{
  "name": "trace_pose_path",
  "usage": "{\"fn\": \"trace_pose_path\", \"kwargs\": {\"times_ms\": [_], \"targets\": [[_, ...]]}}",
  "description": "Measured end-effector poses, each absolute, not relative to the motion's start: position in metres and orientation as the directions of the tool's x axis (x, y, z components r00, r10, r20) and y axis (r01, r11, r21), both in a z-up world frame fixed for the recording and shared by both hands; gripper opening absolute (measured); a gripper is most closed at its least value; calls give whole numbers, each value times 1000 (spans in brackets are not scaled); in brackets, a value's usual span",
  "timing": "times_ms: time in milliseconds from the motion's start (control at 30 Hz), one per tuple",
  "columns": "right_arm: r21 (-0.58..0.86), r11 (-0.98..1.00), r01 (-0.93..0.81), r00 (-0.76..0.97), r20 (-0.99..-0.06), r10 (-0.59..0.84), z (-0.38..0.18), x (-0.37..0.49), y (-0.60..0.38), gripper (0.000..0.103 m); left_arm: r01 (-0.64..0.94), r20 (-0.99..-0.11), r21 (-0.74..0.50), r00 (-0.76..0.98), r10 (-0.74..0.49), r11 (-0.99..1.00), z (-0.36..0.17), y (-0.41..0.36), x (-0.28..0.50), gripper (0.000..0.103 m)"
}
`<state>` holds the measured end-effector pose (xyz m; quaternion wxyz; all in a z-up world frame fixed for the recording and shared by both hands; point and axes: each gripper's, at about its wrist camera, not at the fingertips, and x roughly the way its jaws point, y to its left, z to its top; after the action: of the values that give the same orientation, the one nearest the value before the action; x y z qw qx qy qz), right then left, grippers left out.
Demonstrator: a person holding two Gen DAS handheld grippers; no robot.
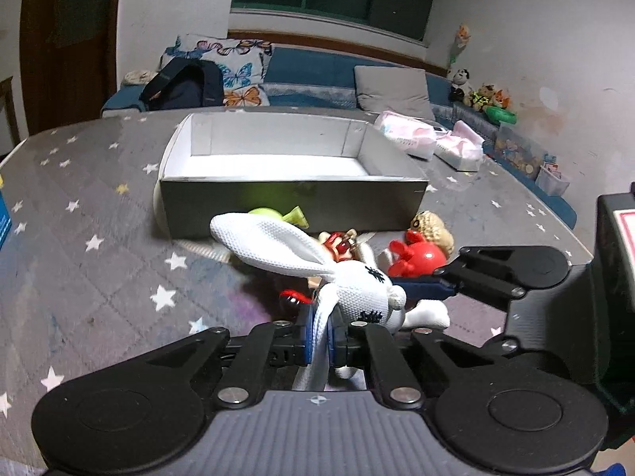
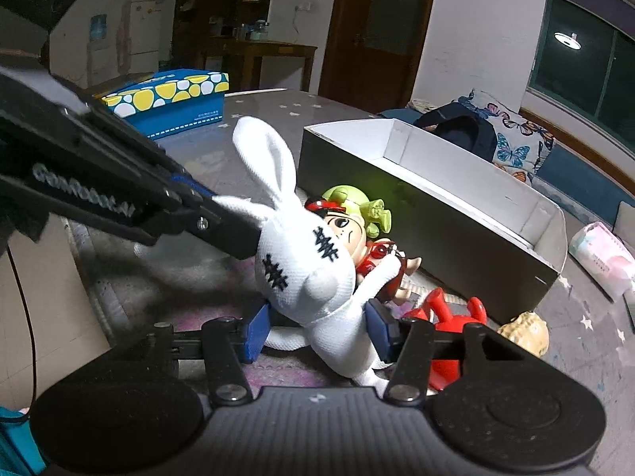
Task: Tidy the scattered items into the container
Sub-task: 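Carry the bunny over the white box and open the left tool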
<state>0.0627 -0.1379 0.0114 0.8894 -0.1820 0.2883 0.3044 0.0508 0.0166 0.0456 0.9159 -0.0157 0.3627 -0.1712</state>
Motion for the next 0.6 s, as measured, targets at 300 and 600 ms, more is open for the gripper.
{"fn": "trace_pose_path", "kwargs": {"times_ms": [300,600], "targets": [[-88,783,-616,667,-587,459,29,65,-152,38,347,-611,-120,712,-345,930,73,11,57,8],[-96,832,-547,756,-484,441,83,102,-177,36,392,-503,-85,777,-379,916,125,-9,103,8]]}}
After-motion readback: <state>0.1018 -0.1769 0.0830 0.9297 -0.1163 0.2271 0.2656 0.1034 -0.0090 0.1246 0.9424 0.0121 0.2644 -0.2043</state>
